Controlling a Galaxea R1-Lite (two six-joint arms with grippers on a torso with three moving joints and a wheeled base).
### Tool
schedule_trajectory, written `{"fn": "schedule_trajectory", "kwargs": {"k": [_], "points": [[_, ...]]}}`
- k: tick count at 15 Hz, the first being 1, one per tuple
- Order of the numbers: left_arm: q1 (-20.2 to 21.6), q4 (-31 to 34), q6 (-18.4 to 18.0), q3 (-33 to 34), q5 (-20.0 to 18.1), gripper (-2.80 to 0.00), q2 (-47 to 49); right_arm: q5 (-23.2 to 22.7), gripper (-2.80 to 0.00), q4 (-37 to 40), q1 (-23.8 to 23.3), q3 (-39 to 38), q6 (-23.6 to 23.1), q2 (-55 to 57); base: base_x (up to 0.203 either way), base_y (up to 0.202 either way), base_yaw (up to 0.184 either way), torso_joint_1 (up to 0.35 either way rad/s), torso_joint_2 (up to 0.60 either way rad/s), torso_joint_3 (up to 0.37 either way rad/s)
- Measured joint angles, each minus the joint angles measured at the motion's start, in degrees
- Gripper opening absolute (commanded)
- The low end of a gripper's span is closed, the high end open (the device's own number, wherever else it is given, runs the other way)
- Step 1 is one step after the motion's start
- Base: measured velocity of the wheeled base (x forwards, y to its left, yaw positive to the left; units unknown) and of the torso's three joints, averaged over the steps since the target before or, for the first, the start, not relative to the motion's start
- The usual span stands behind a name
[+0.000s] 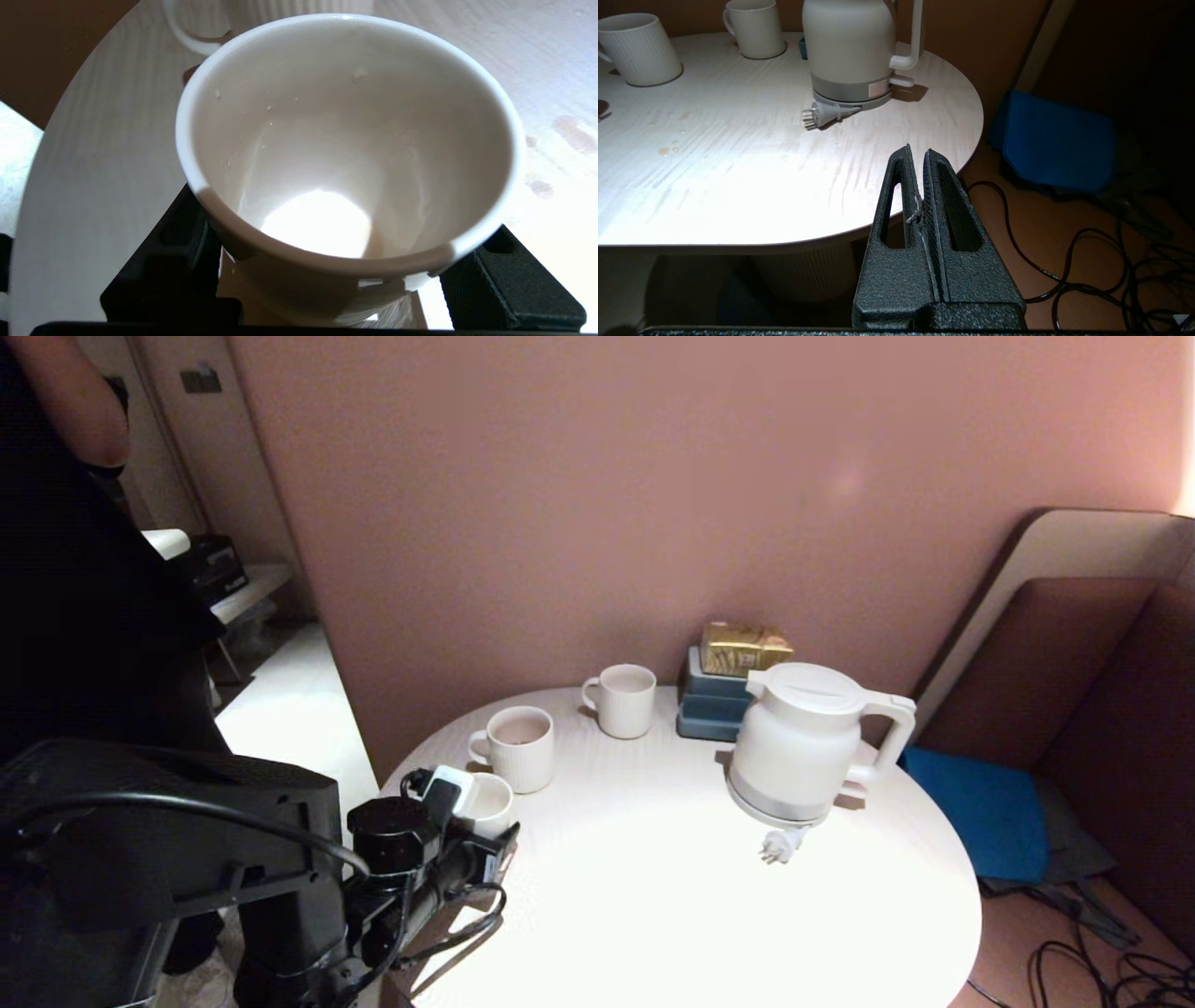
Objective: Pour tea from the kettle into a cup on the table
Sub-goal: Put the cup down on the table
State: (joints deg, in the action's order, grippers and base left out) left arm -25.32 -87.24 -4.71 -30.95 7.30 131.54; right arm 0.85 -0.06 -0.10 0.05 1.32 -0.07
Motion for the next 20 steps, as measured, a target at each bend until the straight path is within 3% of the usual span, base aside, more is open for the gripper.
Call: {"fn": "schedule_trajectory", "kwargs": {"k": [11,12,20], "points": [[-1.5,-0.1,0.1,-1.6,1.4,-2.80,1.6,0.0,-2.80,0.0,0.0,0.0,0.0,0.0,0.000,0.000,0.000,0.000,0.00,0.000],[-1.5,-0.1,0.1,-1.6,1.4,0.00,1.5,0.0,-2.80,0.0,0.0,0.0,0.0,0.0,0.000,0.000,0.000,0.000,0.00,0.000],[-1.9,0.1,1.1,-1.2,1.5,0.00,1.1,0.0,-2.80,0.0,0.0,0.0,0.0,0.0,0.000,0.000,0.000,0.000,0.00,0.000]]}}
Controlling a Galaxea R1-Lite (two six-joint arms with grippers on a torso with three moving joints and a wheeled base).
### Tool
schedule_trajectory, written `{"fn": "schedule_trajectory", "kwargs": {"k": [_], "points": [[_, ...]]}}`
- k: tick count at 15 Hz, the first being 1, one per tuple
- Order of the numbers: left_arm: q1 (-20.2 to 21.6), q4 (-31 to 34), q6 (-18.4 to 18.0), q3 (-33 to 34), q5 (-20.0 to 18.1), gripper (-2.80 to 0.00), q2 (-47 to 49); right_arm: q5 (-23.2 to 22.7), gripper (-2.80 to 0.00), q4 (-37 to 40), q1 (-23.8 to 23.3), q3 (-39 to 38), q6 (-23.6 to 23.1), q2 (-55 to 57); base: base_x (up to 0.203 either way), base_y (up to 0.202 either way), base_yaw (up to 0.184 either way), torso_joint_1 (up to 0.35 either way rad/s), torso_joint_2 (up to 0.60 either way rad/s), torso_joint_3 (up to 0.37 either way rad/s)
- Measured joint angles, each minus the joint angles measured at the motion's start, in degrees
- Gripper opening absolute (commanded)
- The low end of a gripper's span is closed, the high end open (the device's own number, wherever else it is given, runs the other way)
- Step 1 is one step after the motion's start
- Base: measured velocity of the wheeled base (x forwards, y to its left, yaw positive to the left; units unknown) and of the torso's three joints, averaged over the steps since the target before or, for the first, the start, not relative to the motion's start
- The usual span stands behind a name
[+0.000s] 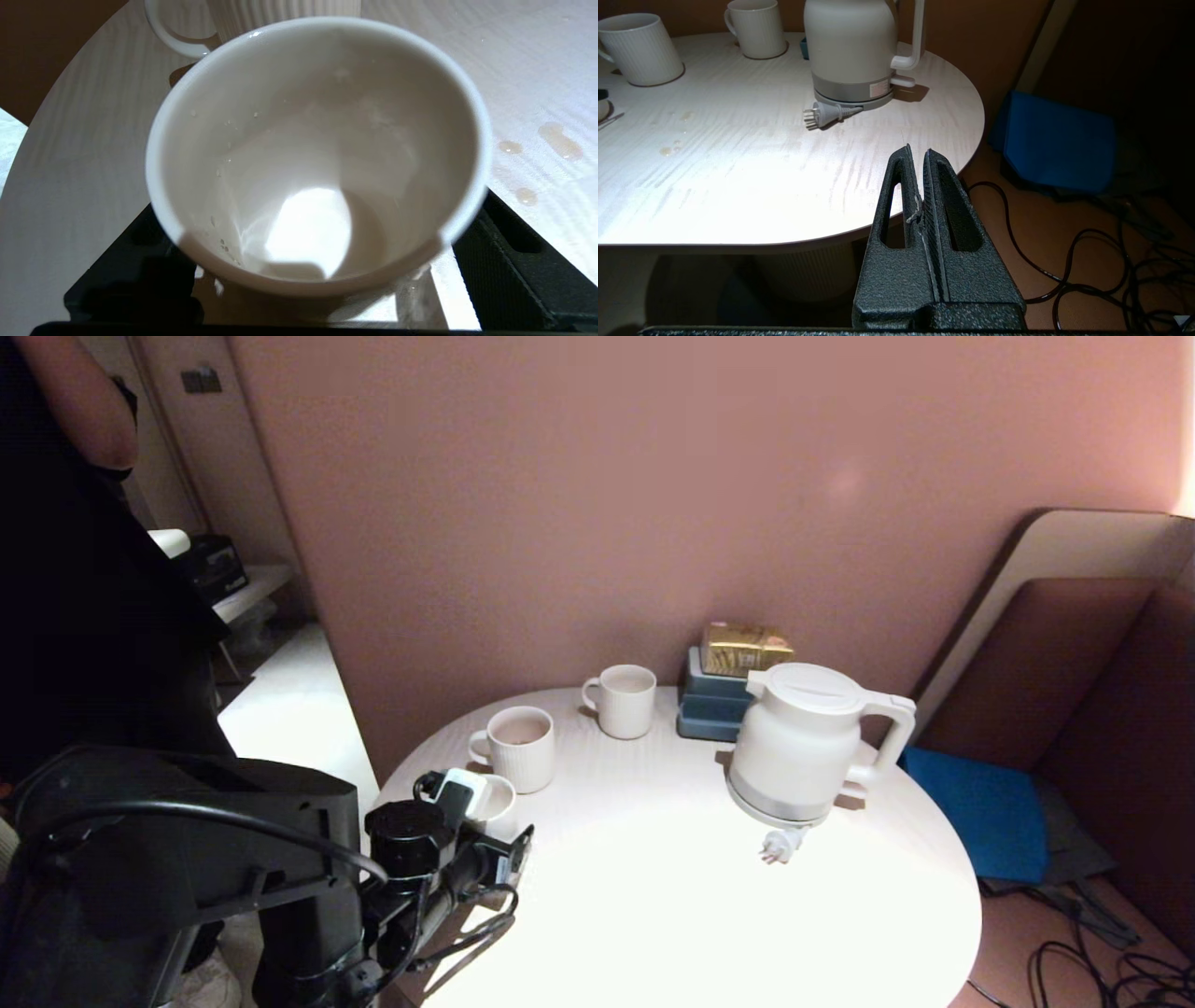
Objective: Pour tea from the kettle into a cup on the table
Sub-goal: Put the cup down on the table
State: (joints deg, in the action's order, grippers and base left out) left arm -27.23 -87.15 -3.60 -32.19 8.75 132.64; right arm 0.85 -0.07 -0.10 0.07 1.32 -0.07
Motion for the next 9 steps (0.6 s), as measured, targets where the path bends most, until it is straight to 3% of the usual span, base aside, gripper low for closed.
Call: {"fn": "schedule_trajectory", "kwargs": {"k": [9], "points": [[0.7,-0.1,1.0,9.2,-0.2,0.00,-9.4,0.0,-2.80,0.0,0.0,0.0,0.0,0.0,0.000,0.000,0.000,0.000,0.00,0.000]]}}
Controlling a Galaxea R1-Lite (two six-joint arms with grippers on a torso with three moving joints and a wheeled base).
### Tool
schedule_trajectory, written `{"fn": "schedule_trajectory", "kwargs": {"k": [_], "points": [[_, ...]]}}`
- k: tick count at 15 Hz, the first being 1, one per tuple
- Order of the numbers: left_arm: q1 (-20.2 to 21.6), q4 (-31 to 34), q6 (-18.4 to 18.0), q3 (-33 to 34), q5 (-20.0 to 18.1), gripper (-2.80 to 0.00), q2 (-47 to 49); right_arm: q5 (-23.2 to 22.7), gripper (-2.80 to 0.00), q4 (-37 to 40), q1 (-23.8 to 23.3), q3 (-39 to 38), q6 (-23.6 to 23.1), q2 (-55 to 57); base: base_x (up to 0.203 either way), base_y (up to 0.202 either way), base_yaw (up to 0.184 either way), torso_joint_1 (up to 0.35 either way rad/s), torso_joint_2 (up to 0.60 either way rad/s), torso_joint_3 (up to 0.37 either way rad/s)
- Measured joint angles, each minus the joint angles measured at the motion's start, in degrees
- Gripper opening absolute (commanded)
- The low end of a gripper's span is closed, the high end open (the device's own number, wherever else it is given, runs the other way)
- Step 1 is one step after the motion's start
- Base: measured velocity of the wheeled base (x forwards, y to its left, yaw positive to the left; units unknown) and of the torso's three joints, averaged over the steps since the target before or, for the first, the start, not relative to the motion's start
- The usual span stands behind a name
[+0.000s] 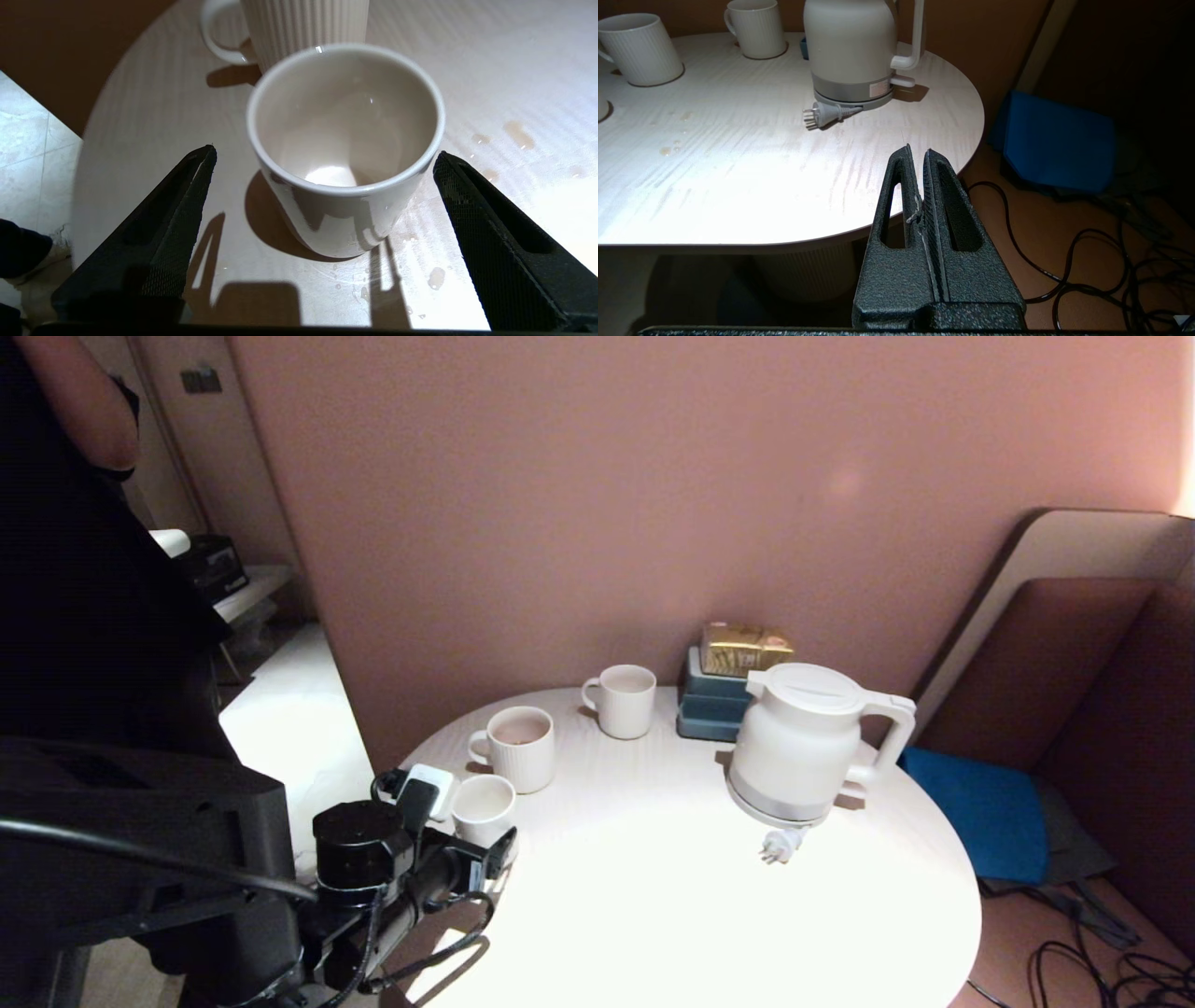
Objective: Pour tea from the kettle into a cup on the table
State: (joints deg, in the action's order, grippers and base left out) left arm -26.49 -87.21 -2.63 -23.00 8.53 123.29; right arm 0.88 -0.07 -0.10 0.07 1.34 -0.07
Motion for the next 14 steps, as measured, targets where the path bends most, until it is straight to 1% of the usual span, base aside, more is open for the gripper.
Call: {"fn": "schedule_trajectory", "kwargs": {"k": [5,6,8,9,11,14], "points": [[0.1,0.0,0.3,6.2,-0.1,0.00,-10.2,0.0,-2.80,0.0,0.0,0.0,-0.1,0.0,0.000,0.000,0.000,0.000,0.00,0.000],[0.1,0.6,0.5,7.4,-0.1,0.00,-12.8,0.0,-2.80,0.0,0.0,0.0,0.0,0.0,0.000,0.000,0.000,0.000,0.00,0.000],[0.3,4.8,1.5,9.2,-0.1,0.00,-19.6,0.0,-2.80,0.0,0.0,0.0,-0.1,0.0,0.000,0.000,0.000,0.000,0.00,0.000],[0.4,7.9,1.9,9.5,-0.1,0.00,-23.4,0.0,-2.80,0.0,0.0,0.0,0.0,0.0,0.000,0.000,0.000,0.000,0.00,0.000],[0.6,17.0,2.9,9.1,-0.1,0.00,-32.7,0.0,-2.80,0.0,0.0,0.0,-0.1,0.0,0.000,0.000,0.000,0.000,0.00,0.000],[0.9,35.7,4.8,6.4,0.1,0.00,-47.3,0.0,-2.80,0.0,0.0,0.0,0.0,0.0,0.000,0.000,0.000,0.000,0.00,0.000]]}}
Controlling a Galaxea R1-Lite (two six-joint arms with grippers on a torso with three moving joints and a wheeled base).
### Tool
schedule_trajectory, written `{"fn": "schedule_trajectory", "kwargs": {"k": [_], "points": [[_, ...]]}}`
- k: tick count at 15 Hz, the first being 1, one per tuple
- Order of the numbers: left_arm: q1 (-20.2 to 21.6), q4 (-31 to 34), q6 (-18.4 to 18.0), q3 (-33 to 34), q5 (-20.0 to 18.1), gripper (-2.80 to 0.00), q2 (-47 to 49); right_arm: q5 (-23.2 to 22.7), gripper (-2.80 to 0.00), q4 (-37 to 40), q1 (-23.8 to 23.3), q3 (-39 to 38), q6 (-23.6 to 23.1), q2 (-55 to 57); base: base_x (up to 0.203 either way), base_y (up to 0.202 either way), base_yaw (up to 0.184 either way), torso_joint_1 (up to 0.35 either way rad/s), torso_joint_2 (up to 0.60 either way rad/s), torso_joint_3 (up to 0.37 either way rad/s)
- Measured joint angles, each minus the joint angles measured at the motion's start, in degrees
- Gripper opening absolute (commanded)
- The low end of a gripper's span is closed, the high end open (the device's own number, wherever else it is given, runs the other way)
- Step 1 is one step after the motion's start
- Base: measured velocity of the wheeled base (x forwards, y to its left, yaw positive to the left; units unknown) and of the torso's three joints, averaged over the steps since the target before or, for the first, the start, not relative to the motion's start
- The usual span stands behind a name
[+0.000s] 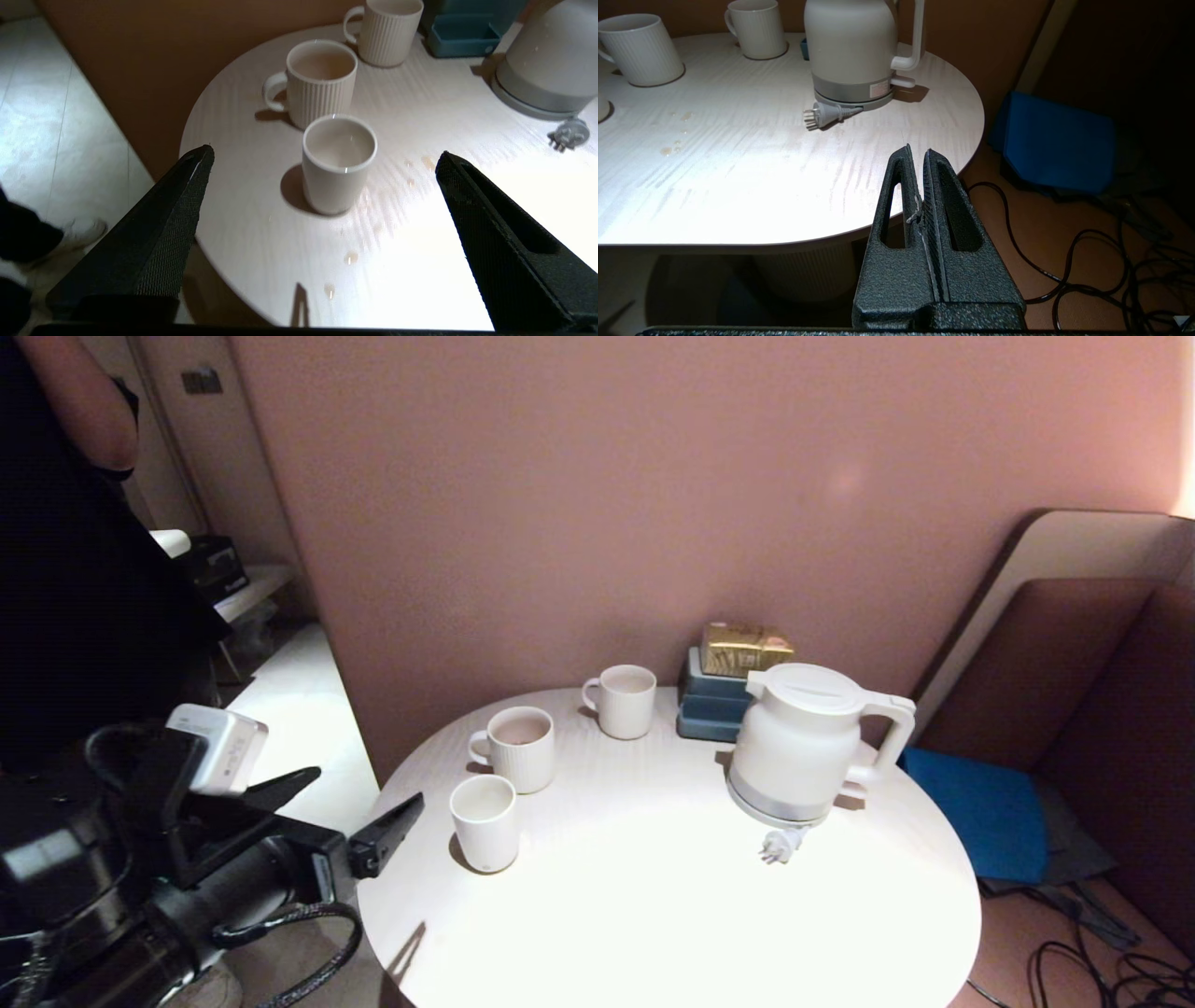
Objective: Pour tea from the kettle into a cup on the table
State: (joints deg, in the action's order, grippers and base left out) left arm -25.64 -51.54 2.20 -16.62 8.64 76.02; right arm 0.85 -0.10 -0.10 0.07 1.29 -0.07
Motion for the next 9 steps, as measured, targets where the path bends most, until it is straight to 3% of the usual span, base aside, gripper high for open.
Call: {"fn": "schedule_trajectory", "kwargs": {"k": [3,6,9], "points": [[3.0,14.8,-0.5,-1.5,2.3,0.00,-10.4,0.0,-2.80,0.0,0.0,0.0,0.0,0.0,0.000,0.000,0.000,0.000,0.00,0.000],[10.0,17.3,-5.3,-1.4,6.0,0.00,-18.6,0.0,-2.80,0.0,0.0,0.0,0.0,0.0,0.000,0.000,0.000,0.000,0.00,0.000],[13.9,21.8,-11.2,-1.0,13.1,0.00,-28.0,0.0,-2.80,0.0,0.0,0.0,0.0,0.0,0.000,0.000,0.000,0.000,0.00,0.000]]}}
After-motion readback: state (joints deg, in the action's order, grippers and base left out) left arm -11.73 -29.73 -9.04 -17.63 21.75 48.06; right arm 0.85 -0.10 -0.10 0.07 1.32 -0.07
